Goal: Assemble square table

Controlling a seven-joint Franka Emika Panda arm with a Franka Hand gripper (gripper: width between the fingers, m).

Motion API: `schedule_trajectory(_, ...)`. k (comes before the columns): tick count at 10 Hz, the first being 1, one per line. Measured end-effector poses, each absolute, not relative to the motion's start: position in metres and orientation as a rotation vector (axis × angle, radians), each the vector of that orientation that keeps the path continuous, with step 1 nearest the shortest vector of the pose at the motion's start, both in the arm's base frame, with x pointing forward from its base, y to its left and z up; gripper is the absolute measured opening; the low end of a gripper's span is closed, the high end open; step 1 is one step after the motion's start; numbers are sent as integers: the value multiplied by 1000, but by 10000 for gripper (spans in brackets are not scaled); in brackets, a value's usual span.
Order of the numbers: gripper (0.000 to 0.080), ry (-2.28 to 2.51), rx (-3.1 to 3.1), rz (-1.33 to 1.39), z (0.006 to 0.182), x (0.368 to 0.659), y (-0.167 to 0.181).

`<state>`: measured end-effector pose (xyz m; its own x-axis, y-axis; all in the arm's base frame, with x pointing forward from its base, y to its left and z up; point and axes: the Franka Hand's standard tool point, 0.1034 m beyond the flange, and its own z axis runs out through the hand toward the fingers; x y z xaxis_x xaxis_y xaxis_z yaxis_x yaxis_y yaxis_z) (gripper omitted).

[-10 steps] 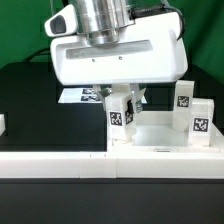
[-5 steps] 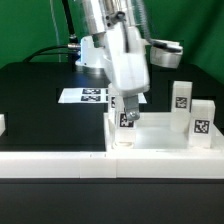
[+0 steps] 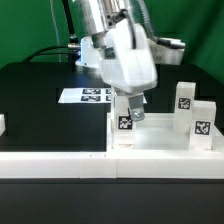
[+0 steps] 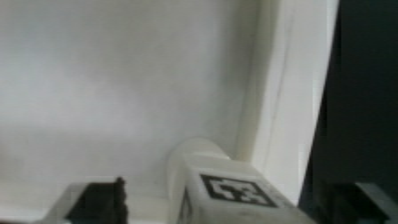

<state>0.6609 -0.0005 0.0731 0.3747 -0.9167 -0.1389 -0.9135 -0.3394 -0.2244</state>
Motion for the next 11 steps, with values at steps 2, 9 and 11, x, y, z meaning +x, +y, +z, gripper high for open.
schedule_trajectory(2,619,1393,-2533,-39,77,662,3)
schedule_trajectory(9,649,126,-3037,-133,73,664,-19)
schedule_trajectory(11,649,104,-3036,-136,71,663,-24)
